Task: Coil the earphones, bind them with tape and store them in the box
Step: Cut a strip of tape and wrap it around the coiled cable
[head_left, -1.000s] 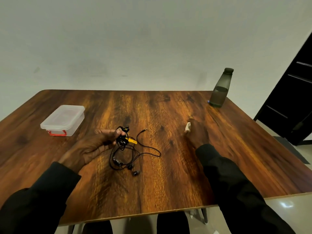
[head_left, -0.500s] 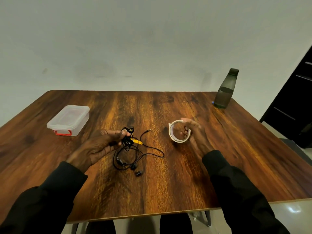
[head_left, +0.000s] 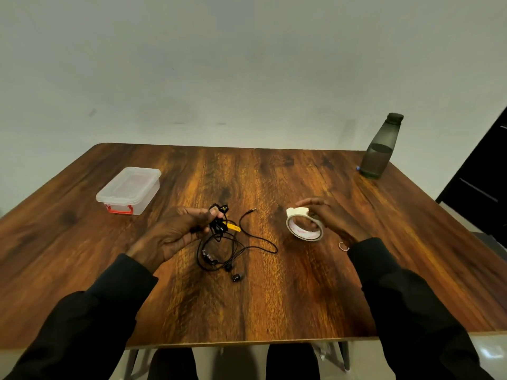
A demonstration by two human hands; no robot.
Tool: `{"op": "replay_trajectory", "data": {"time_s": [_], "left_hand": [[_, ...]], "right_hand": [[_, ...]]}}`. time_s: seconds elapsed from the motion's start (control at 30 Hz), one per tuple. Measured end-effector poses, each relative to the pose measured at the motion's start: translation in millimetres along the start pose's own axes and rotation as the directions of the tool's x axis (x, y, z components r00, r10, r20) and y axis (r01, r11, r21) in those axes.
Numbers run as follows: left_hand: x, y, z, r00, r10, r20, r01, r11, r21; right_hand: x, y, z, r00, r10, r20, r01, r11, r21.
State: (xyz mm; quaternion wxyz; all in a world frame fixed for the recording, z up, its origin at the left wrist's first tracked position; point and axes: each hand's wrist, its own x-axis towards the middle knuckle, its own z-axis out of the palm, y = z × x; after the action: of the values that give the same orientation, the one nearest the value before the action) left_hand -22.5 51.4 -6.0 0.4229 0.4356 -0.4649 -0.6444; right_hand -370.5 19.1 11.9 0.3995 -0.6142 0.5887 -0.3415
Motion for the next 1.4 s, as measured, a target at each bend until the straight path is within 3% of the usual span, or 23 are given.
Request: {"op": "replay_trajectory", "data": {"time_s": [0.13, 0.3, 0.37, 0.6, 0.67, 0.8, 1.1, 1.4], "left_hand": [[-10, 8, 14, 0.998, -0.027, -0.052, 0.025, 0.999, -0.045], [-14, 10, 12, 0.998, -0.019, -0.063, 0.016, 0.999, -0.051], [-16, 11, 12, 0.997, -0.024, -0.079, 0.02, 0.999, -0.044], [-20, 11, 13, 0.994, -0.045, -0.1, 0.04, 0.998, -0.055], [-20, 12, 16, 0.994, -0.047, -0.101, 0.041, 0.997, -0.062], [-19, 14, 24, 0.995, -0.04, -0.094, 0.035, 0.997, -0.062], [-19, 28, 53, 0.972, 0.15, -0.179, -0.144, 0.988, 0.048], [-25, 32, 53, 0.962, 0.174, -0.209, -0.157, 0.983, 0.096]], "right_hand": [[-12, 6, 8, 0.992, -0.128, 0.011, 0.129, 0.981, -0.146], [-16, -3, 7, 0.992, 0.008, 0.125, 0.002, 0.997, -0.079], [-15, -6, 4, 0.992, 0.029, 0.12, -0.019, 0.997, -0.081], [-27, -12, 2, 0.997, 0.042, 0.064, -0.051, 0.986, 0.158], [-29, -10, 4, 1.0, -0.026, 0.009, 0.025, 0.993, 0.117], [-24, -15, 18, 0.964, -0.23, -0.133, 0.206, 0.963, -0.174], [-31, -50, 51, 0.755, -0.623, -0.205, 0.577, 0.779, -0.243], [-29, -57, 59, 0.761, -0.622, -0.185, 0.561, 0.774, -0.292]]}}
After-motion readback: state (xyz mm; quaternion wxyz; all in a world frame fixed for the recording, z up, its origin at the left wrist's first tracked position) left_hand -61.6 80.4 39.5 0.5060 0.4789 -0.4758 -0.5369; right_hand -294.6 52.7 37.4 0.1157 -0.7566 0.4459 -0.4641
